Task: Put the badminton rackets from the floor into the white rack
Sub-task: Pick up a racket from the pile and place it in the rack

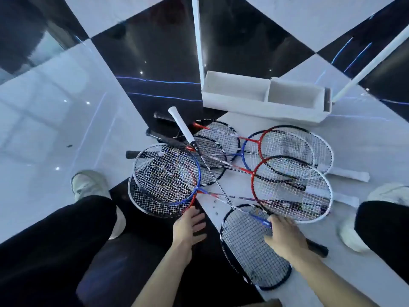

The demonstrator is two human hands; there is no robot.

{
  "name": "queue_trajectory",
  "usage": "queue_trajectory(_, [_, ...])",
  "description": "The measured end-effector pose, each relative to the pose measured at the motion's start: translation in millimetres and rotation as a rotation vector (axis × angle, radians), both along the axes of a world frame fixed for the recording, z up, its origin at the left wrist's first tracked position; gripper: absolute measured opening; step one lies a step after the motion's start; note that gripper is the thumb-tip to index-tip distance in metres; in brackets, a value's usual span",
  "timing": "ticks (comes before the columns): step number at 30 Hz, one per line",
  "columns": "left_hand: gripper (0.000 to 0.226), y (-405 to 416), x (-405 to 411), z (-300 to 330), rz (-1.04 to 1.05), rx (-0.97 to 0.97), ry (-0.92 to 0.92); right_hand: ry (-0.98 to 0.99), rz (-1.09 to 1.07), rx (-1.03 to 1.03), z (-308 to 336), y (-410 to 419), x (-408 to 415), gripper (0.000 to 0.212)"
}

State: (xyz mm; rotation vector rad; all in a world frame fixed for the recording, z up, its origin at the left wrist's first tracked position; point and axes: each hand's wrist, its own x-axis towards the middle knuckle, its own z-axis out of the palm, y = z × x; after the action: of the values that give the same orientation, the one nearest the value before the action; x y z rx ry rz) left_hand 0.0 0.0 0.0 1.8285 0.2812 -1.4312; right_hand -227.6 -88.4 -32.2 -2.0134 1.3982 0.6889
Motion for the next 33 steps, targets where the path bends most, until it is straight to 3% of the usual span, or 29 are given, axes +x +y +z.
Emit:
queue_trajectory(4, [0.04,-7.2,6.5,-19.9,0.073,0.051,0.108,0.069,0.004,-0.041,-28.3,-5.0,2.5,0.051])
queue_trajectory(10, [0.045,-15.6,20.6,-32.2,0.212,0.089,0.129,0.137,0.064,-0.105,-51.4,-5.1,13.0,0.032])
queue_trajectory(14, [0.048,-30.3,37.0,-35.4,0.345,0.138,0.055,0.029,0.033,-0.124,-42.9,-7.2,11.5,0.032])
queue_trajectory(17, [0.069,-40.8,48.4,-33.0,0.425,0.13,0.076,-0.068,0.002,-0.202,-19.0,-20.4,7.9,0.029])
queue_trajectory(26, [0.087,-88.4,73.1,42.8,0.809,-0.281,0.32,-0.052,0.073,-0.457,93.7,-66.6,-4.6,0.03])
queue_trajectory(29, [0.068,-99.1,74.0,104.6,0.691,-0.413,0.309,-0.102,0.038,-0.546,141.4,-86.2,-18.1,0.03])
queue_trajectory(33, [0.031,-104.3,82.0,202.4,0.458,-0.628,0.133,-0.182,-0.008,-0.691,212.6,-112.3,-29.4,0.03])
